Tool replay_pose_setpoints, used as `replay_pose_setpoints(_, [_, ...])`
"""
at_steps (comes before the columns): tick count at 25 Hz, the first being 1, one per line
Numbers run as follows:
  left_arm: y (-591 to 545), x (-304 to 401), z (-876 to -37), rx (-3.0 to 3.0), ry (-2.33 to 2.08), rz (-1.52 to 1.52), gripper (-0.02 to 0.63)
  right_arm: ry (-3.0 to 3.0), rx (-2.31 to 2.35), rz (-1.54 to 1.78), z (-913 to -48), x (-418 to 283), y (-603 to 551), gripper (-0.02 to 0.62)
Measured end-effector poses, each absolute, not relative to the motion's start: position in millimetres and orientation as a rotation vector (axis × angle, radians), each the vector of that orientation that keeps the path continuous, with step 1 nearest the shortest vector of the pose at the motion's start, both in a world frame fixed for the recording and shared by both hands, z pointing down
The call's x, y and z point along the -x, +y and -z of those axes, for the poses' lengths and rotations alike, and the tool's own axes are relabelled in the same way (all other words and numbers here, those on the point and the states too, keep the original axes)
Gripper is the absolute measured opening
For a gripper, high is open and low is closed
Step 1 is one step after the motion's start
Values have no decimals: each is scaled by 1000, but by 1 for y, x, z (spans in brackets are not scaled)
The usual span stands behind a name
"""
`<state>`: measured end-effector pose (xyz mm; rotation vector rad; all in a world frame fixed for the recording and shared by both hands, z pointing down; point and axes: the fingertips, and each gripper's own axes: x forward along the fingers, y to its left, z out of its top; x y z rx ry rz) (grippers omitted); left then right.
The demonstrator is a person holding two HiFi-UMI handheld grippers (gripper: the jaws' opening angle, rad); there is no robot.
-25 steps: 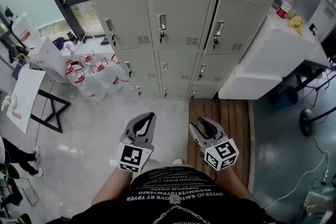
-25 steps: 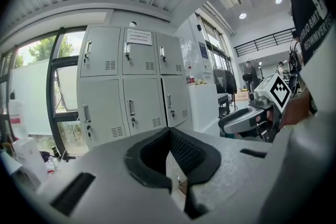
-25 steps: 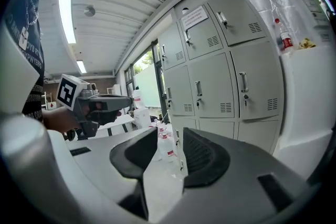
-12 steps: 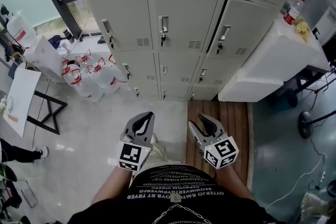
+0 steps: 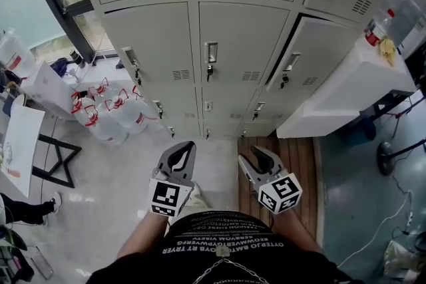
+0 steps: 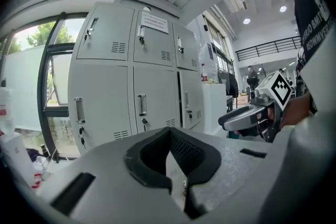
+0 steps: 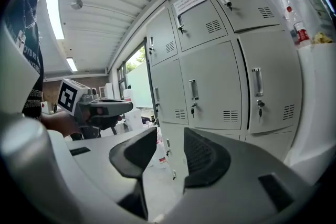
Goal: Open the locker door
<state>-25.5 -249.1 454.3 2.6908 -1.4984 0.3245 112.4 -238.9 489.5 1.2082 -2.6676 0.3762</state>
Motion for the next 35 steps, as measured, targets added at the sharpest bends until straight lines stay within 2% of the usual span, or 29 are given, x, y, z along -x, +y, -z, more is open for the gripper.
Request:
replay_pose_setpoints(25, [-369,122,-461,-2766,-1335,-270,-8,-2601,-1299,-363,-476,-8,-353,141])
replay_pose_setpoints(35, [-381,129,-476,-2739,-1332,-303,-8,-2622,-1286,-315,-463,-3,-388,141])
